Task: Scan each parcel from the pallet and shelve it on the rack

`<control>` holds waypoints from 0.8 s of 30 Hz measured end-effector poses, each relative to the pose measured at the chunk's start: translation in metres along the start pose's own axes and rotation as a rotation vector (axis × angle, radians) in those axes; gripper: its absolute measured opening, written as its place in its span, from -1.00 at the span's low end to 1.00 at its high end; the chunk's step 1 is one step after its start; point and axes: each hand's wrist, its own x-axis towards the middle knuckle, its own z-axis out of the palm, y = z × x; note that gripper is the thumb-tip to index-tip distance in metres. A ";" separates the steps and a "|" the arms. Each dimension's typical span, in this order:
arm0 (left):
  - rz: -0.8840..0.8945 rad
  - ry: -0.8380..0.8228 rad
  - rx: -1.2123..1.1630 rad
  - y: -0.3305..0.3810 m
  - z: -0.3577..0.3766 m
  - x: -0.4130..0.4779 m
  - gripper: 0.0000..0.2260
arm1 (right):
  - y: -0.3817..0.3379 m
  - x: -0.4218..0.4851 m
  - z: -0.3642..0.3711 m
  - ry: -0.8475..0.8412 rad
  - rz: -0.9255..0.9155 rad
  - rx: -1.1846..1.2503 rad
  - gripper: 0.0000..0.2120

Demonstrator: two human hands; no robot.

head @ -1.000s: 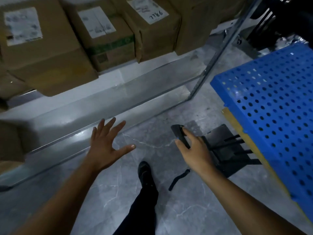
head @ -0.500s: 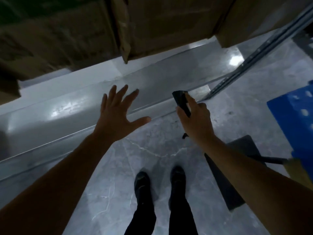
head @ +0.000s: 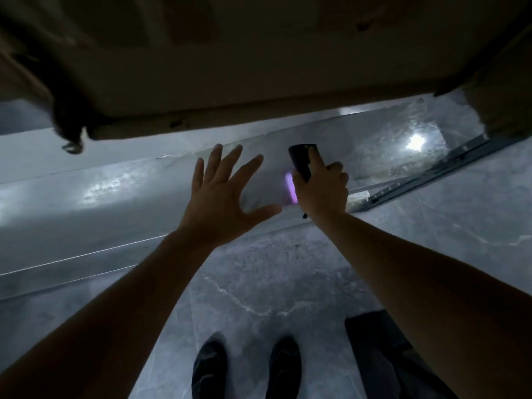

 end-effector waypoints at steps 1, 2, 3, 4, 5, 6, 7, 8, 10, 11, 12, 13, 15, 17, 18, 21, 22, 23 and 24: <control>-0.006 -0.002 -0.002 -0.001 0.001 0.003 -0.10 | -0.001 0.008 0.004 0.005 -0.001 -0.002 -0.37; -0.015 -0.003 -0.004 -0.001 0.001 0.005 -0.10 | -0.002 0.016 0.008 0.013 -0.001 -0.009 -0.37; -0.027 -0.002 -0.006 -0.002 0.001 0.008 -0.09 | -0.004 0.023 0.012 0.018 0.007 -0.017 -0.37; -0.039 -0.005 -0.008 -0.003 0.001 0.010 -0.09 | -0.005 0.030 0.016 0.012 0.023 -0.023 -0.37; -0.047 -0.011 -0.009 -0.004 0.001 0.011 -0.08 | -0.005 0.036 0.019 -0.003 0.045 -0.025 -0.37; -0.052 -0.014 -0.010 -0.005 0.001 0.012 -0.08 | -0.005 0.041 0.022 -0.016 0.065 -0.029 -0.37; -0.050 -0.016 -0.009 -0.005 0.002 0.013 -0.08 | -0.004 0.044 0.025 -0.027 0.076 -0.041 -0.37; -0.046 -0.020 -0.005 -0.006 0.003 0.013 -0.09 | -0.004 0.045 0.027 -0.030 0.080 -0.056 -0.36; -0.033 -0.027 0.007 -0.006 0.006 0.012 -0.08 | -0.004 0.044 0.029 -0.018 0.069 -0.082 -0.34; -0.031 -0.028 0.009 -0.007 0.007 0.011 -0.08 | -0.005 0.041 0.030 -0.013 0.053 -0.101 -0.34; -0.032 -0.026 0.011 -0.007 0.008 0.011 -0.08 | -0.006 0.039 0.031 -0.011 0.033 -0.118 -0.34; -0.034 -0.025 0.011 -0.006 0.008 0.010 -0.08 | -0.008 0.038 0.031 -0.013 0.019 -0.128 -0.34; -0.037 -0.014 0.006 -0.007 0.008 0.008 -0.08 | -0.010 0.037 0.029 -0.022 -0.002 -0.122 -0.35; -0.033 -0.011 0.003 -0.007 0.007 0.006 -0.09 | -0.008 0.039 0.025 -0.045 -0.026 -0.107 -0.34; -0.025 -0.012 0.006 -0.007 0.006 0.004 -0.10 | -0.006 0.040 0.024 -0.062 -0.032 -0.098 -0.33; -0.023 -0.024 0.025 -0.009 0.002 -0.004 -0.09 | -0.003 0.039 0.018 -0.155 -0.040 -0.071 -0.27; -0.020 -0.028 0.027 -0.010 0.001 -0.006 -0.09 | -0.002 0.038 0.017 -0.175 -0.047 -0.056 -0.25; -0.026 -0.033 0.022 -0.008 -0.002 -0.009 -0.09 | -0.002 0.034 0.013 -0.192 -0.047 -0.030 -0.24; -0.031 -0.038 0.023 -0.007 -0.003 -0.013 -0.09 | -0.002 0.030 0.010 -0.193 -0.049 -0.006 -0.25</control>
